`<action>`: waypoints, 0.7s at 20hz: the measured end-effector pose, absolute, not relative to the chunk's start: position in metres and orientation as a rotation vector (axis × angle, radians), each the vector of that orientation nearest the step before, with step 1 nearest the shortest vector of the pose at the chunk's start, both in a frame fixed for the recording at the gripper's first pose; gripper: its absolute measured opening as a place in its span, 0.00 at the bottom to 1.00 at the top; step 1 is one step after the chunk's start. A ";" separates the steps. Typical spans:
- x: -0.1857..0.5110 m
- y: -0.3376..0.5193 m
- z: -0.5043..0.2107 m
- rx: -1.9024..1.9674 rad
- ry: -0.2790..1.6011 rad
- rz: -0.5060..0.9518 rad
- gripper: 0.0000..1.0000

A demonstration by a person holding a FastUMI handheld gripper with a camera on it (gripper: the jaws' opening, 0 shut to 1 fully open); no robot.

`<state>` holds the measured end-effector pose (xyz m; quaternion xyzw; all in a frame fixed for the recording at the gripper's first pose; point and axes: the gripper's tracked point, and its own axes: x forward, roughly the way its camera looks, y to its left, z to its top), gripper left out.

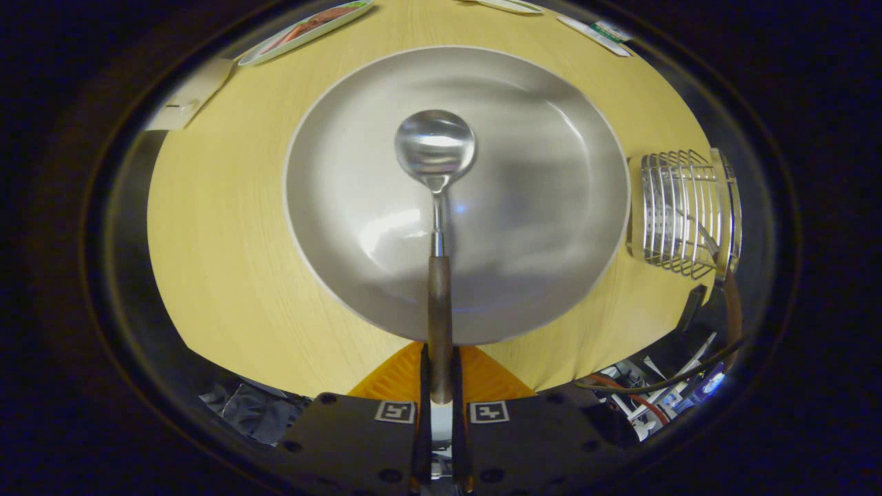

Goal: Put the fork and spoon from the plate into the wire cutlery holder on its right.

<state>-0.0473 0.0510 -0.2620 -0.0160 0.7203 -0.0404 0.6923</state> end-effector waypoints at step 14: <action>-0.053 0.053 -0.227 0.003 1.592 -0.105 0.07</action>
